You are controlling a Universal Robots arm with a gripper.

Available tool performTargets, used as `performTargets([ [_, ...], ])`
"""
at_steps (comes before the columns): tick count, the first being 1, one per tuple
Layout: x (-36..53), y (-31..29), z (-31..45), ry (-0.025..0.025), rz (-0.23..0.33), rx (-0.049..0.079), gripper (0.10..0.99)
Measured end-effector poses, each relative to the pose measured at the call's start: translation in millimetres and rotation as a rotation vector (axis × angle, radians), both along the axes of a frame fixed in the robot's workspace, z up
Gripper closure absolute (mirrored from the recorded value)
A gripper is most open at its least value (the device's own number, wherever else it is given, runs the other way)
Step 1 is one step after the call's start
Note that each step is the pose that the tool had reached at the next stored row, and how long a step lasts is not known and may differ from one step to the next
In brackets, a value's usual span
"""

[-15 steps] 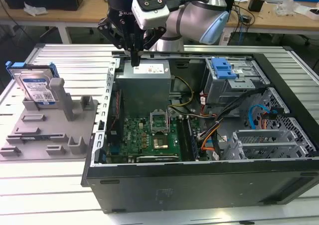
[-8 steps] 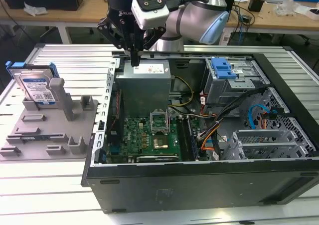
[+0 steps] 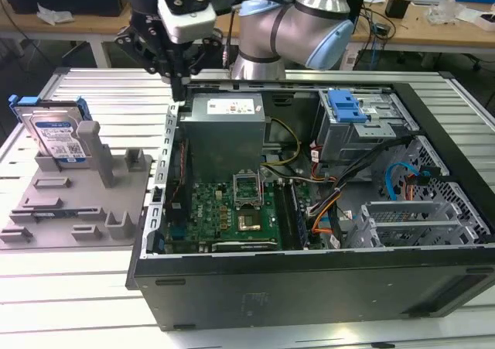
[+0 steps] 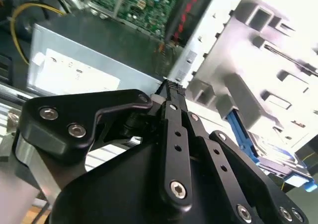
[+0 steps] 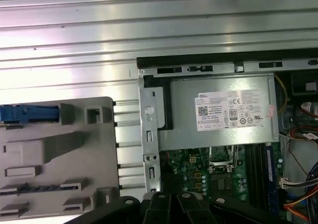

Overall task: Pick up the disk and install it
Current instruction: 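Reach for the disk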

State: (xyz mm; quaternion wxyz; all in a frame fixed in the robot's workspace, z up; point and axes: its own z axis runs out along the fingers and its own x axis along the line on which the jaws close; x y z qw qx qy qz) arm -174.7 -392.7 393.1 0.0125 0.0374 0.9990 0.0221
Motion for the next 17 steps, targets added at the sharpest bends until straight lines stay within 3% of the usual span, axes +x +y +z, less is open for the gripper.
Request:
performTargets([
  [7, -32.4, 7.0, -0.3, 0.0016, 0.000, 0.000, 0.980],
  [13, -52.1, 14.7, -0.4, 0.0114, 0.000, 0.000, 0.980],
  [17, -70.9, 21.4, -0.7, 0.0174, 0.000, 0.000, 0.980],
])
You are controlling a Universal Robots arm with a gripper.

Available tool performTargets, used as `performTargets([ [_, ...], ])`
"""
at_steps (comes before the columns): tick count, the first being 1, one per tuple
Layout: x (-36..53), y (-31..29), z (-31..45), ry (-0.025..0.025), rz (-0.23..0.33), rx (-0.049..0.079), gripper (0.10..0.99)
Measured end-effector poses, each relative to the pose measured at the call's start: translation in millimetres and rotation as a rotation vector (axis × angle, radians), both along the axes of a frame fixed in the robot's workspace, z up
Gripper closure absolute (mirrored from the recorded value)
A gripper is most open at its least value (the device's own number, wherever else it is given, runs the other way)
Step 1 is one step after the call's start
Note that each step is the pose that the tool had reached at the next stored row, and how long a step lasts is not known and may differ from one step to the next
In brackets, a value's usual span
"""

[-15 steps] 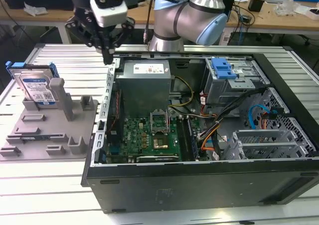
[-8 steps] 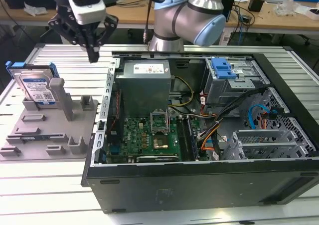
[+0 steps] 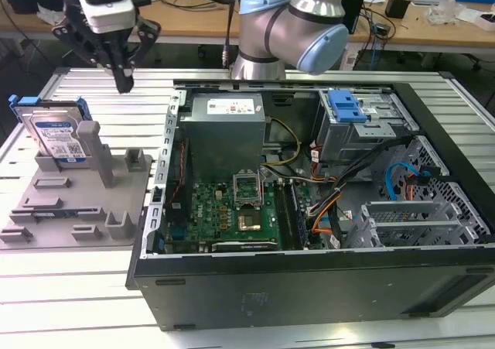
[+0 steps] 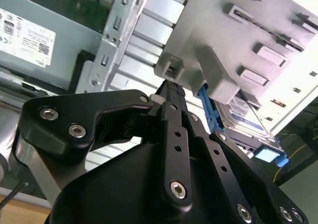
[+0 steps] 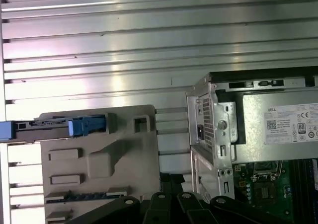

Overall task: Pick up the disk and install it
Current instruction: 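Reach for the disk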

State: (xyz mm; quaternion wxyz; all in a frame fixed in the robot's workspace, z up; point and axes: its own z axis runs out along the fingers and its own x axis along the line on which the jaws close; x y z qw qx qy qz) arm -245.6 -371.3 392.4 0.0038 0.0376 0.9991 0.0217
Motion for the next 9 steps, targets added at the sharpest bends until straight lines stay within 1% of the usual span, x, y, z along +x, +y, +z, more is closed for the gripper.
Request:
performTargets([
  [2, -10.6, 3.3, -0.2, 0.0019, 0.000, 0.000, 0.980],
  [4, -18.4, 5.8, -0.4, 0.0032, 0.000, 0.000, 0.980],
  [5, -24.2, 7.6, -0.5, 0.0043, 0.000, 0.000, 0.980],
  [7, -39.1, 12.3, -0.8, 0.0066, 0.000, 0.000, 0.980],
  [8, -44.5, 14.0, -0.9, 0.0073, 0.000, 0.000, 0.980],
  [9, -48.1, 15.1, -0.9, 0.0079, 0.000, 0.000, 0.980],
])
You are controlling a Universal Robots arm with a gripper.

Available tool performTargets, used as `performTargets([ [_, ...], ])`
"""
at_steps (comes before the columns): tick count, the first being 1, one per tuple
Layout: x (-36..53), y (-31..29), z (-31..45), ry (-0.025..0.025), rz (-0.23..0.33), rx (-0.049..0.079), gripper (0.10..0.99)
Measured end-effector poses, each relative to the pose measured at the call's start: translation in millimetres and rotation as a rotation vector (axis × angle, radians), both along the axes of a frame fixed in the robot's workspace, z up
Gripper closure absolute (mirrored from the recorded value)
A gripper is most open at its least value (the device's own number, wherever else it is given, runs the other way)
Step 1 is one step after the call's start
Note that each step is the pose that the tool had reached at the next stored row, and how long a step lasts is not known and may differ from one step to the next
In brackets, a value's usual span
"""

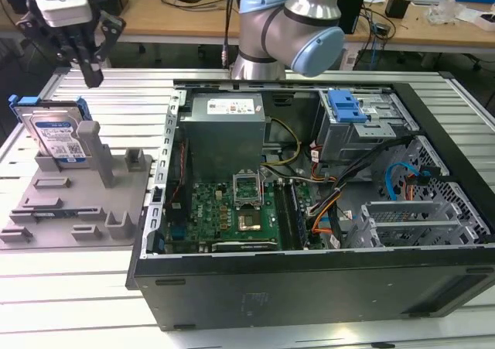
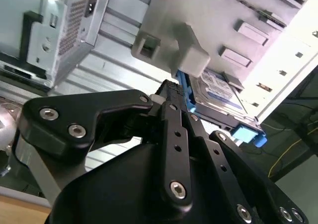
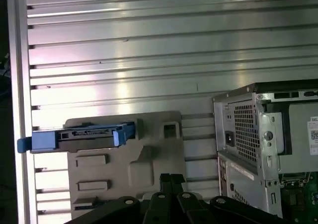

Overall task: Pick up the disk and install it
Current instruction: 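Reach for the disk, then pick up the disk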

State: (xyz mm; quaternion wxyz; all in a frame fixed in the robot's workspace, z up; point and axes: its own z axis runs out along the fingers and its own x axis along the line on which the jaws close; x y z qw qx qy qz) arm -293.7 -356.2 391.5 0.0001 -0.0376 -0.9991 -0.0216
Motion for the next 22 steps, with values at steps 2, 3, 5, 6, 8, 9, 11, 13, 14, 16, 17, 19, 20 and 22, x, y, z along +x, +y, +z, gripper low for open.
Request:
performTargets([
  [2, -8.8, 2.9, -0.2, 0.0011, 0.000, 0.000, 0.980],
  [3, -15.7, 5.2, -0.3, 0.0021, 0.000, 0.000, 0.980],
  [5, -29.8, 9.9, -0.5, 0.0041, 0.000, 0.000, 0.980],
  [6, -33.7, 11.4, -0.6, 0.0044, 0.000, 0.000, 0.980],
  [8, -43.8, 17.1, -0.9, 0.0049, 0.000, 0.000, 0.980],
  [9, -46.4, 19.0, -1.0, 0.0049, 0.000, 0.000, 0.980],
  [11, -57.0, 26.8, -1.4, 0.0049, 0.000, 0.000, 0.980],
  [13, -59.3, 27.9, -1.6, 0.0049, 0.000, 0.000, 0.980],
  [14, -59.4, 27.9, -1.6, 0.0049, 0.000, 0.000, 0.980],
  [16, -59.8, 27.9, -1.6, 0.0049, 0.000, 0.000, 0.980],
  [17, -59.9, 27.9, -1.6, 0.0049, 0.000, 0.000, 0.980],
  [19, -59.9, 27.9, -1.6, 0.0049, 0.000, 0.000, 0.980],
  [20, -59.9, 27.9, -1.6, 0.0049, 0.000, 0.000, 0.980],
  [22, -60.0, 27.9, -1.7, 0.0049, 0.000, 0.000, 0.980],
])
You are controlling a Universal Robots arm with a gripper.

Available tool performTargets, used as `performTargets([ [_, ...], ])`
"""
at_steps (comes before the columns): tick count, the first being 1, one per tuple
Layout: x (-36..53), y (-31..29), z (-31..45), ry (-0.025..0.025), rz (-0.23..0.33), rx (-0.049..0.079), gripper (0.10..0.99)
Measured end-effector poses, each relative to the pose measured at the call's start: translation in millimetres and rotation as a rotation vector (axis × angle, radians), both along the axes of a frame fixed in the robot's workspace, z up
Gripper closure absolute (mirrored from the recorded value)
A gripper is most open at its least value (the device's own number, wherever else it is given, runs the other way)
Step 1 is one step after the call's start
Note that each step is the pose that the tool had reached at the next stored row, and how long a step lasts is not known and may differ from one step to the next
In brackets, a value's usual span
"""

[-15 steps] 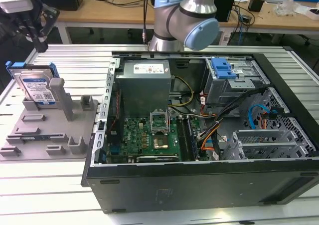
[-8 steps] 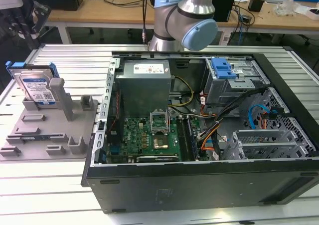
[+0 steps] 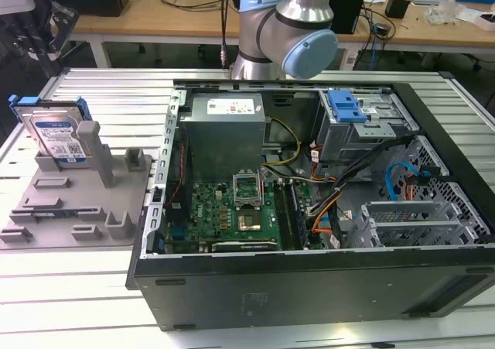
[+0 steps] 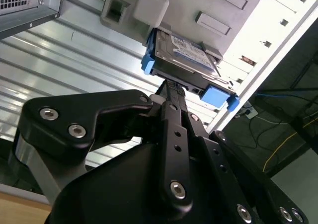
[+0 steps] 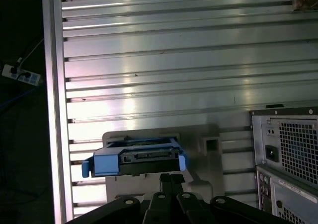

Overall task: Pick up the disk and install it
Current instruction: 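Pick up the disk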

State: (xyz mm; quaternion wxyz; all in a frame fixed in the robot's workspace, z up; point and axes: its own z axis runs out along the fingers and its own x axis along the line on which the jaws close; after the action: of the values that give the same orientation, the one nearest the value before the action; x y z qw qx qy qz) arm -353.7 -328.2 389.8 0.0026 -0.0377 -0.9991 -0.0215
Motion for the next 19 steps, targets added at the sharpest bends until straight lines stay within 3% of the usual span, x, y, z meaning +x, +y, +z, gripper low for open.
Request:
performTargets([
  [5, -0.1, 0.0, 0.0, 0.0005, 0.002, 0.000, 0.980],
  [8, 0.1, 0.0, -0.1, 0.0014, 0.033, 0.000, 0.980],
  [10, 0.1, 0.0, -0.2, 0.0014, 0.066, 0.000, 0.980],
  [13, 0.1, 0.0, -0.3, 0.0017, 0.176, 0.000, 0.980],
  [16, 0.1, 0.0, -0.3, 0.0020, 0.248, 0.000, 0.980],
  [19, 0.1, 0.0, -0.4, 0.0019, 0.299, 0.000, 0.980],
])
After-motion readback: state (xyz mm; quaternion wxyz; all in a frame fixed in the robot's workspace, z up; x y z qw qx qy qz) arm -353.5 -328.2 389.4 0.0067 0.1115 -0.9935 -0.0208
